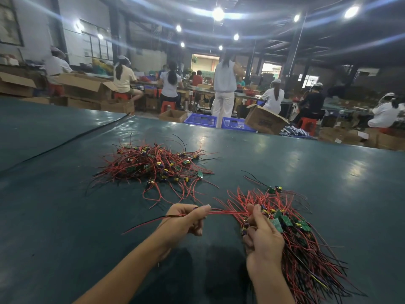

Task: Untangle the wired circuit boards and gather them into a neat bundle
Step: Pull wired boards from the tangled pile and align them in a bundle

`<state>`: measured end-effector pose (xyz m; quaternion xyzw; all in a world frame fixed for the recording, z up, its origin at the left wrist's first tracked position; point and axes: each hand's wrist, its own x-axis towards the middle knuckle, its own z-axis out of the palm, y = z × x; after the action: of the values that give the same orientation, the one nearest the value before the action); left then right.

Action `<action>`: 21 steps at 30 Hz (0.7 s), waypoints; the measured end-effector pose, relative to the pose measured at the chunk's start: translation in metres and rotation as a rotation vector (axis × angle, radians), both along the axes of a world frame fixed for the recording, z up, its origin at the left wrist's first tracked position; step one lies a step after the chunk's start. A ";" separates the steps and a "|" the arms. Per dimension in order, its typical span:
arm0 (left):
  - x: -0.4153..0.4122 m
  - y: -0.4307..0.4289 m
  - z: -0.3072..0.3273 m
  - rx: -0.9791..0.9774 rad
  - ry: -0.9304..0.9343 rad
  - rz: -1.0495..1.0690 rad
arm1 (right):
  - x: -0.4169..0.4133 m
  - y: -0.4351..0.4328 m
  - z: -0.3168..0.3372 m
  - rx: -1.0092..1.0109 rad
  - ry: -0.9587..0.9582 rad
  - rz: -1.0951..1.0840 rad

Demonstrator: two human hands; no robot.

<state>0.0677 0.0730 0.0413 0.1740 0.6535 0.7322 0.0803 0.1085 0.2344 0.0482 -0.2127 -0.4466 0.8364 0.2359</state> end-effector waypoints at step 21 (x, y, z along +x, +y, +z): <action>0.013 0.009 -0.006 -0.193 0.362 0.087 | 0.013 -0.039 -0.003 0.387 0.066 0.306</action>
<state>0.0809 0.0819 0.0350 0.2658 0.7312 0.6259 -0.0539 0.1215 0.1957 0.0450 -0.0661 -0.6177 0.7676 0.1573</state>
